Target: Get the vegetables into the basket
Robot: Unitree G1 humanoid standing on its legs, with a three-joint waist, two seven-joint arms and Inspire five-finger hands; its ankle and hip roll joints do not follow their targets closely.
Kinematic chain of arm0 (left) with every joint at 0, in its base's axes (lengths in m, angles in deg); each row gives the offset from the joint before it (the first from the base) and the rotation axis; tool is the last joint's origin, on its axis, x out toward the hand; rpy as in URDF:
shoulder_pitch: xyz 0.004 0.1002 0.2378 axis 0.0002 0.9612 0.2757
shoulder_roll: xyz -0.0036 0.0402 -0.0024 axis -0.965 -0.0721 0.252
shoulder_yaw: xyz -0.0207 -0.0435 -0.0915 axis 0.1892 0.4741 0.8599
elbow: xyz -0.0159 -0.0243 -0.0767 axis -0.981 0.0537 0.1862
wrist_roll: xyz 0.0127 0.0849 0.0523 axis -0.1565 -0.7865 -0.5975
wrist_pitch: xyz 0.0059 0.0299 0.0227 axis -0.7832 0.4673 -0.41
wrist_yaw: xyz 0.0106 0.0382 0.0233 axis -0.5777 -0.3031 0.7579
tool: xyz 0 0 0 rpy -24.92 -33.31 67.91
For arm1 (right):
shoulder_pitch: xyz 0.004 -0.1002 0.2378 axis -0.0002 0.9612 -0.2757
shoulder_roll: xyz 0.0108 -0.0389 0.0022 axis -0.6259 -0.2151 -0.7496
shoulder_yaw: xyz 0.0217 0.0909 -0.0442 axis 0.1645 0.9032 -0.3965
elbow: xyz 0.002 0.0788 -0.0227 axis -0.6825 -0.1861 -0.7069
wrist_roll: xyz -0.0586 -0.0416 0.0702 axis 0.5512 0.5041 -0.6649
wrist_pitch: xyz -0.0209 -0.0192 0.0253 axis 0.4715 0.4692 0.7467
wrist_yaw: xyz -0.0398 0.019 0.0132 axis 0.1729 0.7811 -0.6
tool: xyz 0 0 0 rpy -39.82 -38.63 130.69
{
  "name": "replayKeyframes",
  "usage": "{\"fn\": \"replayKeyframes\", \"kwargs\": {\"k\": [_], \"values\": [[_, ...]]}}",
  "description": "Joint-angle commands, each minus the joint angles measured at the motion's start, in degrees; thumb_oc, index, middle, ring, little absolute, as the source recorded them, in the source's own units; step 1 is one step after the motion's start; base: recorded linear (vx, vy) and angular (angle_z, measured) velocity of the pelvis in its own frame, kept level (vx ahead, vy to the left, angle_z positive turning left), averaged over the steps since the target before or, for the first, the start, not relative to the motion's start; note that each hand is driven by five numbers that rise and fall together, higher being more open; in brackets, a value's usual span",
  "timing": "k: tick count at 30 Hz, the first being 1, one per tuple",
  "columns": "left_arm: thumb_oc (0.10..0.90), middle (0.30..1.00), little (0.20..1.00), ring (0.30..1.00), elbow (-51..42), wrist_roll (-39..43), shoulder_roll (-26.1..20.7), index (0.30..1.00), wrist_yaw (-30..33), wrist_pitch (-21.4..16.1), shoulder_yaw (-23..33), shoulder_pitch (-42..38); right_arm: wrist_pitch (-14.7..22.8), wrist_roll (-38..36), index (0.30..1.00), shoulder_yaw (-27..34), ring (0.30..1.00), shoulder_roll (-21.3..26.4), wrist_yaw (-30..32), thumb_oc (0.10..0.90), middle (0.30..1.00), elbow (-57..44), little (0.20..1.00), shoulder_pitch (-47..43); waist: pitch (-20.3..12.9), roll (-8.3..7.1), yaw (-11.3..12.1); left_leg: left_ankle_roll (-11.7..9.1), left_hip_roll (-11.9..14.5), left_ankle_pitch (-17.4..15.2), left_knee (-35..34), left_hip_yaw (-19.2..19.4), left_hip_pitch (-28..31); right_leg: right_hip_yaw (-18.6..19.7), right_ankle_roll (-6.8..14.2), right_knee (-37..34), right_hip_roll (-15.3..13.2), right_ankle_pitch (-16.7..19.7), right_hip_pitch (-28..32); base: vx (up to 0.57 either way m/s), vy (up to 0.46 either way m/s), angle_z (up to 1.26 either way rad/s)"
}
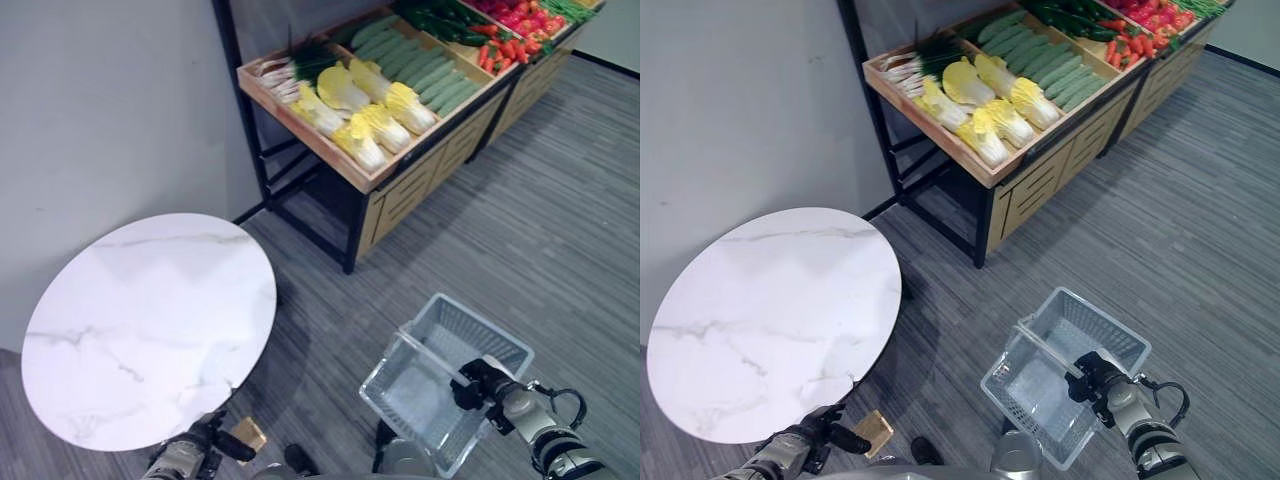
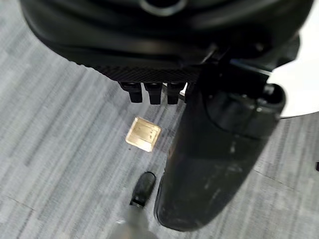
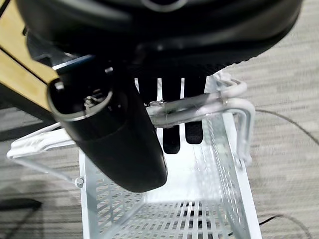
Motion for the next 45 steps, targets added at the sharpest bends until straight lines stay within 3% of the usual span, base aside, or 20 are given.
{"fn": "replayKeyframes", "kwargs": {"k": [1, 7, 17, 23, 25, 29, 32, 34, 35, 38, 39, 40, 42, 45], "values": [[0.9, 1.0, 1.0, 1.0, 3.32, -1.21, -0.29, 1.0, 0.08, 0.08, 3.03, -0.2, 2.71, -1.46, 0.3, -0.07, 0.3, 2.24, 1.09, 0.4, 0.3, -2.15, 0.3, -6.35, -3.2, -2.55, 2.5, 1.55, -1.0, -11.13, 8.21, -6.91, -1.62, 3.51, 5.14, -0.07, -1.75, 1.58, 1.57, 0.08, -0.427, -0.43], [0.9, 1.0, 1.0, 1.0, 4.21, -2.26, 1.33, 1.0, -0.05, 0.39, 4.15, 1.67, 2.58, -1.08, 0.3, 0.32, 0.3, 2.8, 0.75, 0.4, 0.3, -3.61, 0.3, -3.45, -3.62, -2.81, 2.58, -0.44, 0.82, -10.55, 8.63, -7.05, -1.06, 3.96, 4.18, -4.53, 0.63, -0.3, 4.34, 0.06, -0.216, -0.26], [0.9, 1.0, 1.0, 1.0, 2.89, -3.19, 2.73, 1.0, 0.16, 0.2, 3.0, 1.43, 2.68, -1.66, 0.3, 1.82, 0.3, 2.05, 1.41, 0.4, 0.3, -3.12, 0.3, 1.67, -2.99, -0.23, -0.01, -2.48, 0.31, -4.15, -1.31, -6.87, 0.93, 6.71, 3.43, -5.45, 3.07, -1.57, 2.08, 0.06, -0.122, -0.01], [0.9, 1.0, 1.0, 1.0, 1.5, -1.87, 2.92, 1.0, 0.87, -0.28, 2.14, -0.06, 2.77, -2.16, 0.3, 2.42, 0.3, 2.11, 1.73, 0.4, 0.3, -2.55, 0.3, 2.8, -2.1, 1.03, -1.26, -3.19, 0.98, -3.27, -1.33, -6.99, -1.01, 8.37, 2.96, -3.89, 3.77, -2.12, -1.36, 0.06, -0.139, -0.17], [0.9, 1.0, 1.0, 1.0, 0.94, -0.78, 2.95, 1.0, 1.27, -0.28, 1.73, -1.14, 2.96, -2.56, 0.3, 2.73, 0.3, 2.21, 2.04, 0.4, 0.3, -2.37, 0.3, 4.23, -1.17, 1.76, -2.27, -4.25, 2.23, -2.13, -1.33, -7.08, -1.31, 8.9, 1.59, -0.21, 4.49, -4.9, -3.21, 0.14, -0.266, -0.09], [0.9, 1.0, 1.0, 1.0, 0.85, -0.39, 2.94, 1.0, 1.61, -0.15, 1.86, -1.03, 3.12, -3.1, 0.3, 2.78, 0.3, 2.22, 2.15, 0.4, 0.3, -2.87, 0.3, 5.02, -0.76, 1.84, -2.56, -5.41, 3.48, -0.58, -1.33, -6.92, -0.74, 8.97, 0.37, 2.52, 5.39, -7.22, -4.02, 0.13, -0.306, -0.02], [0.9, 1.0, 1.0, 1.0, 1.25, 0.03, 3.25, 1.0, 1.92, -0.08, 2.45, -0.38, 3.67, -4.37, 0.3, 2.58, 0.3, 1.75, 2.61, 0.4, 0.3, -3.25, 0.3, 5.92, -0.61, 1.72, -2.43, -7.96, 5.58, 4.63, -0.54, -7.19, 0.16, 9.35, -1.79, 3.75, 7.45, -9.94, -3.37, 0.16, -0.382, -0.06], [0.9, 1.0, 1.0, 1.0, 1.21, 0.13, 3.33, 1.0, 2.03, -0.09, 2.45, -0.3, 3.79, -4.61, 0.3, 2.57, 0.3, 1.63, 2.78, 0.4, 0.3, -3.16, 0.3, 6.08, -0.45, 1.42, -2.25, -8.7, 6.25, 5.76, 1.31, -7.58, -0.21, 9.52, -2.49, 3.26, 7.94, -10.4, -2.71, 0.13, -0.293, -0.06], [0.9, 1.0, 1.0, 1.0, 1.31, 0.69, 3.39, 1.0, 2.14, -0.24, 2.62, -0.27, 4.31, -7.01, 0.3, 2.76, 0.3, 0.93, 3.07, 0.4, 0.3, -1.65, 0.3, 5.8, 0.08, 0.46, -1.49, -9.46, 6.95, 8.1, 5.69, -10.36, -1.07, 10.52, -3.54, 2.56, 8.87, -10.68, -1.39, 0.15, -0.337, -0.17], [0.9, 1.0, 1.0, 1.0, 1.26, 1.08, 3.43, 1.0, 2.14, -0.39, 2.46, -0.42, 4.51, -7.22, 0.3, 2.62, 0.3, 0.8, 3.24, 0.4, 0.3, -0.79, 0.3, 5.59, 0.37, -0.06, -1.14, -9.27, 6.7, 8.32, 7.67, -13.23, -2.06, 10.98, -3.86, 2.33, 9.14, -10.87, -0.96, 0.07, -0.167, -0.35], [0.9, 1.0, 1.0, 1.0, 1.2, 2.77, 3.49, 1.0, 2.31, -0.85, 2.76, -0.29, 4.4, -6.09, 0.3, 0.99, 0.3, 1.11, 2.68, 0.4, 0.3, -0.11, 0.3, 4.49, 0.38, -1.61, 0.63, -6.2, 3.6, 5.58, 9.5, -22.99, -5.2, 12.83, -4.3, 1.14, 9.29, -10.72, -0.4, 0.06, -0.114, -0.31], [0.9, 1.0, 1.0, 1.0, 1.21, 4.13, 3.6, 1.0, 2.47, -1.07, 2.89, -0.05, 4.51, -6.11, 0.3, 0.53, 0.3, 1.0, 2.39, 0.4, 0.3, 1.16, 0.3, 4.13, 0.65, -2.51, 1.17, -5.03, 1.99, 2.58, 7.17, -28.06, -6.79, 14.0, -4.26, 1.41, 9.1, -10.56, -0.08, 0.09, -0.116, -0.09], [0.9, 1.0, 1.0, 1.0, 1.36, 4.96, 3.54, 1.0, 2.49, -1.23, 2.58, 0.1, 4.5, -5.14, 0.3, -0.18, 0.3, 1.9, 2.0, 0.4, 0.3, 1.87, 0.3, 4.06, 0.84, -3.5, 1.33, -4.86, 1.3, 2.89, 0.87, -33.53, -8.52, 14.09, -4.57, 2.19, 8.83, -10.99, 0.46, 0.08, 0.037, -0.63], [0.9, 1.0, 1.0, 1.0, 1.51, 5.53, 3.74, 1.0, 2.59, -1.69, 2.09, 0.41, 5.1, -5.12, 0.3, -0.76, 0.3, 1.69, 2.15, 0.4, 0.3, 2.65, 0.3, 3.48, 1.0, -3.42, 2.6, -4.59, -2.05, 2.97, 0.67, -45.52, -10.62, 16.94, -4.2, 3.28, 9.27, -11.13, 0.39, 0.06, 0.165, -0.32]]}}
